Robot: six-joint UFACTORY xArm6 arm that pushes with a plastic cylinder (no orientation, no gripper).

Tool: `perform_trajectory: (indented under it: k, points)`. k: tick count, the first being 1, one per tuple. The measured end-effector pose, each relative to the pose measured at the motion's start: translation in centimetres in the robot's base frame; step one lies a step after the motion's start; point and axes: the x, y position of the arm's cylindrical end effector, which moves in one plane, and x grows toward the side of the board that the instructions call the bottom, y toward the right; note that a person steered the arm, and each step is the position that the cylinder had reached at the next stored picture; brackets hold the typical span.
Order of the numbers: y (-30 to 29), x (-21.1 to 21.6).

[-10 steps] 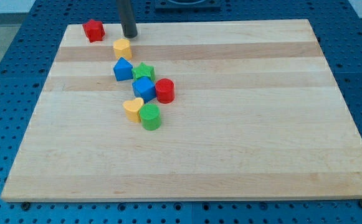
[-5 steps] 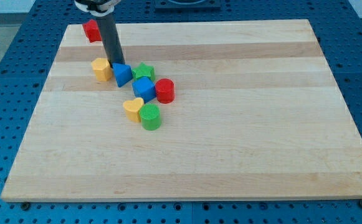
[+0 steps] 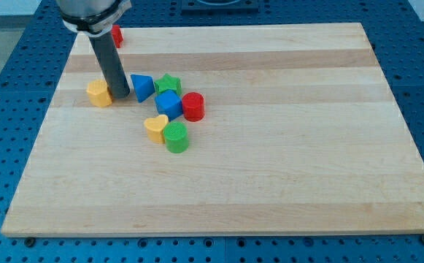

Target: Move the blue triangle to the top center of the board

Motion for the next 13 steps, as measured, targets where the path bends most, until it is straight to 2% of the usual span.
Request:
perform_trajectory:
  k: [1, 4, 6, 7, 8, 10, 13]
  points:
    - [2.2, 0.9]
    - [6.7, -3.7]
    - [3.4, -4.4]
    - [3.6, -6.4]
    - [5.3, -8.1]
    - [9.1, -8.6]
    - [13.9, -13.2]
